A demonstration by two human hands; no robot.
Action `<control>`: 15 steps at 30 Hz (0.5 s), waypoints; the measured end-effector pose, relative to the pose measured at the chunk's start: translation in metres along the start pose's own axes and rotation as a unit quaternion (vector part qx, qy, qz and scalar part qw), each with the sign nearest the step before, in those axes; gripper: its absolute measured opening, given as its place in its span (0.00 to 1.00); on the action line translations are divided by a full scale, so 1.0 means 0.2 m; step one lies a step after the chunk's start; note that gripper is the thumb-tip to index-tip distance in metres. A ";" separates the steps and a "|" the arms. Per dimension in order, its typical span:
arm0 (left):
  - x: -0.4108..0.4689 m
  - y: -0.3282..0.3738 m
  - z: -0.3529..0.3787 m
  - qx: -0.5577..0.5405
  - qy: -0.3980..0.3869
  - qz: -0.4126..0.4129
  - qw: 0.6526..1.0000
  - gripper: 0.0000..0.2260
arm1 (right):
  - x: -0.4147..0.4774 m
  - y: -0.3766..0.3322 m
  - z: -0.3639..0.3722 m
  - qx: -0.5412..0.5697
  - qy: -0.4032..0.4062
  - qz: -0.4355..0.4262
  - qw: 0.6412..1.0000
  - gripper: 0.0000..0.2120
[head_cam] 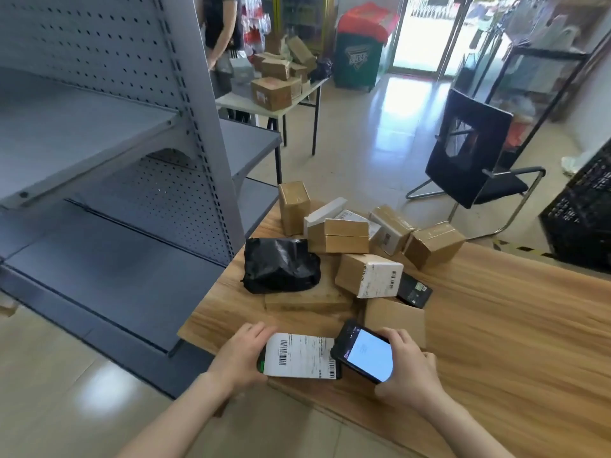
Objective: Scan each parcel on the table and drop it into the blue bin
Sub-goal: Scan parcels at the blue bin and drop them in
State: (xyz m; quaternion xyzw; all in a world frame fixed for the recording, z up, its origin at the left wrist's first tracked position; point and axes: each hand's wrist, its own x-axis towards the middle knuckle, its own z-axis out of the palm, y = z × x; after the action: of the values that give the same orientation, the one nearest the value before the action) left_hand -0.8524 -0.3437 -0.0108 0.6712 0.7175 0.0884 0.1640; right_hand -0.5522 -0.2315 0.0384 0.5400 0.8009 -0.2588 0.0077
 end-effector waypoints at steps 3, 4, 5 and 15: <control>-0.06 0.13 0.04 0.010 -0.014 0.008 1.000 0.38 | -0.08 0.13 -0.02 0.055 0.012 0.026 0.998 0.46; -0.08 0.18 0.06 0.011 -0.017 0.010 1.000 0.38 | -0.10 0.18 -0.04 0.071 0.016 0.035 0.997 0.46; -0.09 0.24 0.08 0.010 -0.019 0.013 1.000 0.38 | -0.13 0.23 -0.05 0.087 0.020 0.044 0.995 0.47; 0.15 1.19 0.31 0.030 -0.052 0.106 0.993 0.40 | -0.70 1.11 -0.26 0.218 0.130 0.164 0.953 0.45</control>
State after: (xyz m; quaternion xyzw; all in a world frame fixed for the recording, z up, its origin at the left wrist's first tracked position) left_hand -0.6092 -0.3000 0.0100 0.7518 0.6350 0.0485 0.1710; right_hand -0.2878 -0.2668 0.0341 0.6816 0.6191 -0.3499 -0.1724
